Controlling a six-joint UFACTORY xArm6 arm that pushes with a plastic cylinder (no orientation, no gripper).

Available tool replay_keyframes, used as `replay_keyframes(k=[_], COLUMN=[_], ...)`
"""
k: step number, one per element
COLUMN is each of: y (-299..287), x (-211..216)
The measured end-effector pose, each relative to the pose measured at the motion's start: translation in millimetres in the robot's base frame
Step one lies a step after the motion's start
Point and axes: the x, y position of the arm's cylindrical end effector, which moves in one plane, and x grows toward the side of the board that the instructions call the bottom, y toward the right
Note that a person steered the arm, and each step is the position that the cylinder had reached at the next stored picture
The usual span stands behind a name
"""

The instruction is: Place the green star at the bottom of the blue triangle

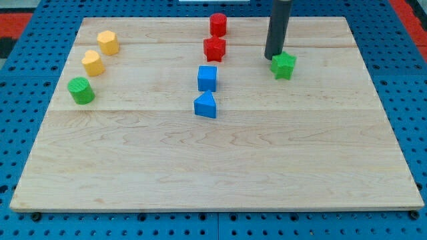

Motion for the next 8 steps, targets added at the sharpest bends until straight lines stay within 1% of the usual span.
replay_keyframes(k=[1, 2, 3, 4, 5, 6, 7, 8], y=[31.2, 80.3, 83.8, 46.6, 50.7, 10.6, -8.0, 15.6], x=[10.1, 13.3, 45.1, 44.8, 13.6, 15.4, 51.0, 69.2])
